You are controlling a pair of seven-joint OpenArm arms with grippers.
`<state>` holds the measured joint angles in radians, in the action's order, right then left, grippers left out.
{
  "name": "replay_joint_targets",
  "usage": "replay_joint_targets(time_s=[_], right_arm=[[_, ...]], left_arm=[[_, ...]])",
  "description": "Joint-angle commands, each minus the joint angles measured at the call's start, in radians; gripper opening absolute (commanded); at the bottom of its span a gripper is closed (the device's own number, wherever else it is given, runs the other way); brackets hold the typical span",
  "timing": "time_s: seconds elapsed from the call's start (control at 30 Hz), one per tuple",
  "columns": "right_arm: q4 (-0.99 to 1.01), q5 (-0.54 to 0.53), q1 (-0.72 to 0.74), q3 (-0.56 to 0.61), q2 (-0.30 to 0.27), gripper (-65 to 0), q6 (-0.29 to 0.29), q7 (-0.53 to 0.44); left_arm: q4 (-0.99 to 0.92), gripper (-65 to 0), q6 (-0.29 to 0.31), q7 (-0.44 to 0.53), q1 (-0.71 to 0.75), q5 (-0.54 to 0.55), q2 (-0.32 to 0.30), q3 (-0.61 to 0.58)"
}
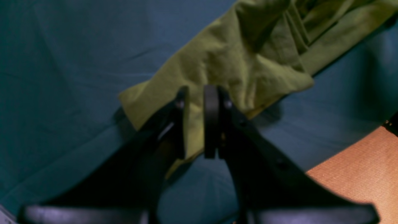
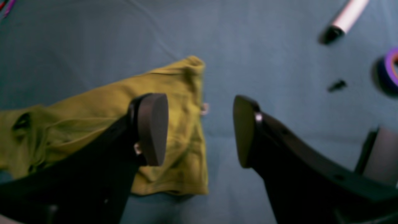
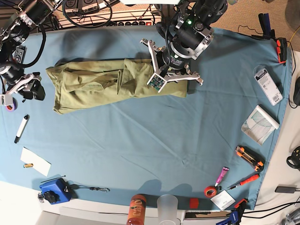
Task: Layout the t-shirt on the table in an organized manner, then fold the t-shirt properly
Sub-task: 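Release the left gripper and regrasp the strip end with the right gripper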
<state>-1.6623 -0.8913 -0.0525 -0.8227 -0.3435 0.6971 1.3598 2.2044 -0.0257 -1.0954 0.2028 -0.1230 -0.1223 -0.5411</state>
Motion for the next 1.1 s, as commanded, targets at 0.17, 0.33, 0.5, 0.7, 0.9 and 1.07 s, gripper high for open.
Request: replay_joint_targets(time_s=[0.17, 0.33, 0.5, 0.7, 0.9, 1.07], right_arm=[[0.178, -0.053, 0.021, 0.045, -0.02, -31.5, 0.001, -0.023], [0.282, -0.092, 0.022, 0.174, -0.019, -31.5, 0.001, -0.039], [0.361, -0.057, 0.022, 0.282, -0.019, -31.5, 0.001, -0.084], [0.375, -0.057, 0.024, 0.297, -0.004, -37.6, 0.001, -0.084], [0.374, 0.043, 0.059, 0.29, -0.003, -65.0, 0.001, -0.079], [0.374, 0.158, 0.127, 0.264, -0.005, -65.0, 0.001, -0.103]], left_arm=[[0.014, -57.5, -0.001, 0.023, -0.003, -0.003, 0.005, 0.001], [0.014, -57.5, -0.001, 0.033, -0.003, -0.003, 0.005, 0.001], [0.014, -57.5, -0.001, 0.041, -0.003, -0.003, 0.005, 0.001], [0.014, -57.5, 0.0, 0.041, -0.003, -0.003, 0.005, 0.001], [0.014, -57.5, -0.001, 0.037, -0.003, -0.004, 0.005, 0.001], [0.014, -57.5, -0.001, 0.036, 0.0, -0.003, 0.005, 0.001]])
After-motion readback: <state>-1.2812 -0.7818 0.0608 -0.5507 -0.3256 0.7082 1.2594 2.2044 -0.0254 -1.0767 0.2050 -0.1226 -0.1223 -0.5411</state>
